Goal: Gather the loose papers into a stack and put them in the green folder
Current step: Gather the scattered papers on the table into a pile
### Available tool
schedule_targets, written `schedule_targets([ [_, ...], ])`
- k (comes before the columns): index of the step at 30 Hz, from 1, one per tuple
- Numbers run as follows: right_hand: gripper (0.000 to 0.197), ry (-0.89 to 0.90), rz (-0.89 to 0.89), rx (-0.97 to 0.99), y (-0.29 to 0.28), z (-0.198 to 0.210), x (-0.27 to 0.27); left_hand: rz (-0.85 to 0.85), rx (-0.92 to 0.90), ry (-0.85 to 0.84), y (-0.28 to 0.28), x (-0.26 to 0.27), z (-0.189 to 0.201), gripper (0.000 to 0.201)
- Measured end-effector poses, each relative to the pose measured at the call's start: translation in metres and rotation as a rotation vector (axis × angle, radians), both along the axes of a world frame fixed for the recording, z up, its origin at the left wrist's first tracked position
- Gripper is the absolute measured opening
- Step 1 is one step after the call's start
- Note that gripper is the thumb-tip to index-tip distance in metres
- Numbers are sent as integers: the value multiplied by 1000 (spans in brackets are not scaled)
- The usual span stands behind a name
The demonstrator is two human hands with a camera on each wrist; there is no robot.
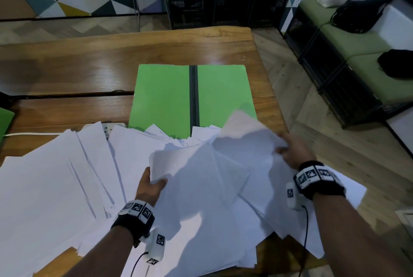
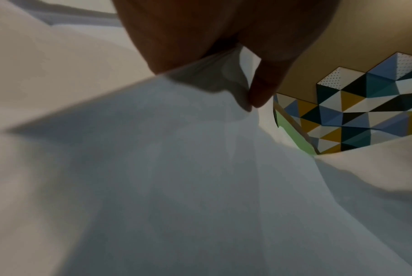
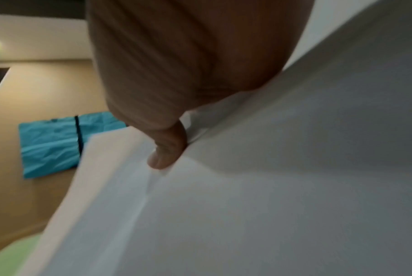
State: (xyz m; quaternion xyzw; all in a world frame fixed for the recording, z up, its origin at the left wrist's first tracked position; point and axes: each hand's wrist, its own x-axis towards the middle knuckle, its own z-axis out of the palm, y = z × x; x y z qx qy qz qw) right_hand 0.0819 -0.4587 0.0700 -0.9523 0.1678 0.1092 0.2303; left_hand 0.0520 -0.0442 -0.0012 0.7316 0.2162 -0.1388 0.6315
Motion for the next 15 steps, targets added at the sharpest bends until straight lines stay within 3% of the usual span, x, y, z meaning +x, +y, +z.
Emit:
schedule_targets([
  [5, 39, -194, -179, -77, -7, 56, 17, 38, 0, -20, 9, 13, -3, 56],
  [9, 31, -208, -116, 39, 18, 61, 23, 35, -16, -84, 16, 26, -2, 76],
  [15, 40, 94, 78, 49, 90, 4, 4, 0, 153, -139, 13, 45, 2, 45],
])
